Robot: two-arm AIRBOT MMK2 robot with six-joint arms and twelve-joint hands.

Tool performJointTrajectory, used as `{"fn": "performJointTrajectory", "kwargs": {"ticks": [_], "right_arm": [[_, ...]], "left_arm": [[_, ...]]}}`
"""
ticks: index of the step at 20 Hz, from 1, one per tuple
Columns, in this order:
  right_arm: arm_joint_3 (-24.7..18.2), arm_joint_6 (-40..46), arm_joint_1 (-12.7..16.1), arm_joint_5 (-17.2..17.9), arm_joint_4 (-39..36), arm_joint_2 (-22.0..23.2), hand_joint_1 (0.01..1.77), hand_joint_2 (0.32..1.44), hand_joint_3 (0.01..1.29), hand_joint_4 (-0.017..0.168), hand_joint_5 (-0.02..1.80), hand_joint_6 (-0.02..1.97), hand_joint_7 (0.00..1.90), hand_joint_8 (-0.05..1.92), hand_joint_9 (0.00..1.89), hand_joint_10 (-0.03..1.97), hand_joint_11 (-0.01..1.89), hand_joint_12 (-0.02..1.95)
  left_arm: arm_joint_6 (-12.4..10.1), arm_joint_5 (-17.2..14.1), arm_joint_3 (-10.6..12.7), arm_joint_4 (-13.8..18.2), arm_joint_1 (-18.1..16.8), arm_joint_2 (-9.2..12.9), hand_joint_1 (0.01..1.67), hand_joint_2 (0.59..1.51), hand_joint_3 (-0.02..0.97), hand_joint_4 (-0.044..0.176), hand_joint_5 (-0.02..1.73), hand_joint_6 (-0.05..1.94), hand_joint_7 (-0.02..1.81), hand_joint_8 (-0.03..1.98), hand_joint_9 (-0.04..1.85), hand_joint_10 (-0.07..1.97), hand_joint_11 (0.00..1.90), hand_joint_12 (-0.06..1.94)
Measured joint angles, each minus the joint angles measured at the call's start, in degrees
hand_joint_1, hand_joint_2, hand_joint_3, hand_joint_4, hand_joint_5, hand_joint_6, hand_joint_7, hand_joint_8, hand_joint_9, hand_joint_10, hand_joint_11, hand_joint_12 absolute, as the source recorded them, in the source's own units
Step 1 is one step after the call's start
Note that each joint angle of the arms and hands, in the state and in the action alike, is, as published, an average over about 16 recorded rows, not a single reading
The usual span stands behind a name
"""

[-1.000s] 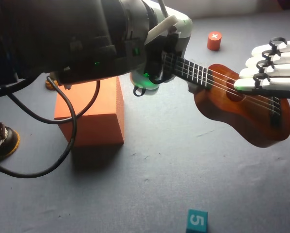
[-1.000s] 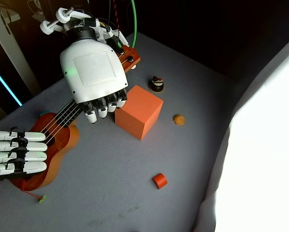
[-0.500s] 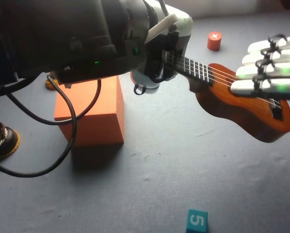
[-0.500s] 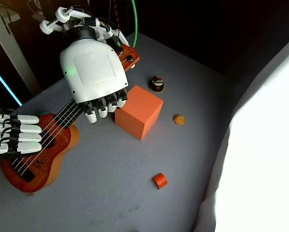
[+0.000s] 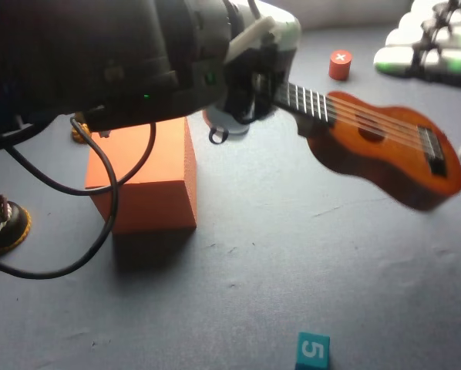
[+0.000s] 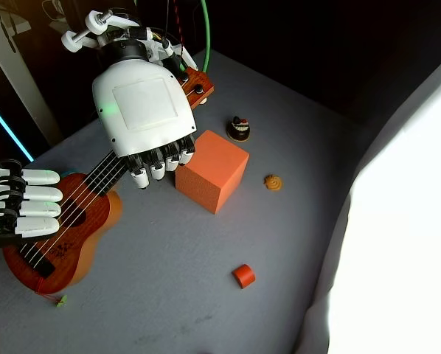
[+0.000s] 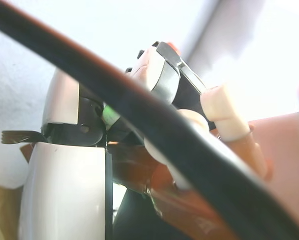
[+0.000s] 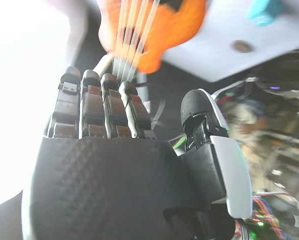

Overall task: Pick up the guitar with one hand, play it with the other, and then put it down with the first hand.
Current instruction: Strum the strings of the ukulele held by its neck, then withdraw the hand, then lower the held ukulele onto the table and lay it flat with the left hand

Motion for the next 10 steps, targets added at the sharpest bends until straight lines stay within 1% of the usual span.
{"fn": "performJointTrajectory", "kwargs": {"ticks": [5,10], "right_arm": [[0.0,-9.9,0.2,-1.3,13.6,0.0,0.11,1.4,0.02,0.007,0.01,0.0,0.01,0.01,0.02,0.02,0.02,0.02],[0.0,-18.5,0.4,-1.8,25.4,0.1,0.11,1.4,0.02,0.007,0.02,0.0,0.01,0.01,0.02,0.02,0.02,0.02]], "left_arm": [[-5.1,1.6,-1.0,3.6,1.5,1.0,1.46,1.094,-0.015,-0.002,1.24,1.88,1.3,1.97,1.37,1.92,1.41,1.9],[-11.5,3.6,-2.1,7.5,4.2,2.0,1.46,1.094,-0.015,-0.002,1.24,1.88,1.3,1.97,1.37,1.92,1.41,1.9]]}}
